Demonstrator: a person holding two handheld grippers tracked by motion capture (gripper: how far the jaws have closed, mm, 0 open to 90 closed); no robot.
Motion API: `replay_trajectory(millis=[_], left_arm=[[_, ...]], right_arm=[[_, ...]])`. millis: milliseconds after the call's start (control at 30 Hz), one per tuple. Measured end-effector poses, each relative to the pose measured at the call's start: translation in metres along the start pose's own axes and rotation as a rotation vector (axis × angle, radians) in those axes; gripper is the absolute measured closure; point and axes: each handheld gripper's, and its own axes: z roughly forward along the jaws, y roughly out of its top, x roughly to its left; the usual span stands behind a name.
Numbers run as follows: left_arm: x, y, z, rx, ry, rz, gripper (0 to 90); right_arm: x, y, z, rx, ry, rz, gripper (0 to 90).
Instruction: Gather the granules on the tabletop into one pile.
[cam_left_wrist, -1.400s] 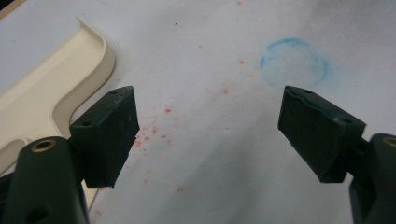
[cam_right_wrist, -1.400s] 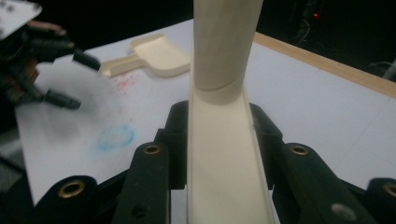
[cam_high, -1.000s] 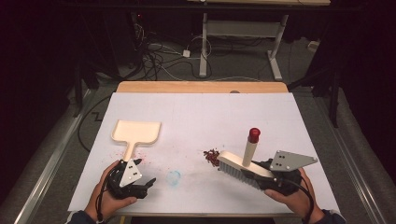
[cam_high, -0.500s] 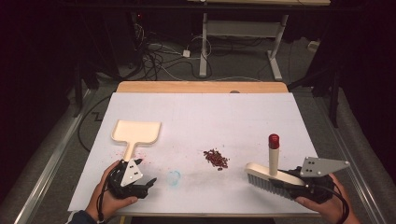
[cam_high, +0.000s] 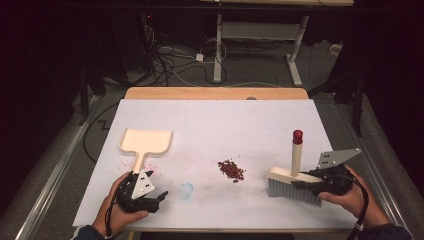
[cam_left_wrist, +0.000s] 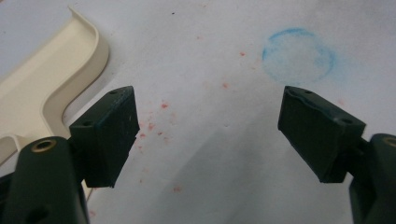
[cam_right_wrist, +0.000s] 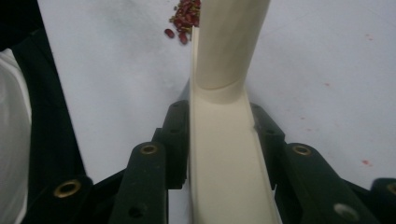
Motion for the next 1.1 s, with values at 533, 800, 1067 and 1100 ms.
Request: replay_trajectory(millis=[533,800,1067,1100], left_arm=[[0.001,0.001,0.004,0.01,-0.01,-0.001,19.5],[0.001,0.0,0.004,0.012,-0.009,-0.002,19.5],[0.0,0.0,0.005,0.014,-0.012,0.003,19.6],[0.0,0.0,0.005,0.014,-0.012,0.005,19.7]], right_arm=[[-0.068,0.011,0.024,-0.01,-0.118,0.06,51.3],[-0.081,0.012,0.043,0.004,-0.377,0.218,65.4],[-0.09,0.005,0.057,0.055,-0.447,0.293,73.9],[-0.091,0.005,0.058,0.057,-0.447,0.3,73.5]])
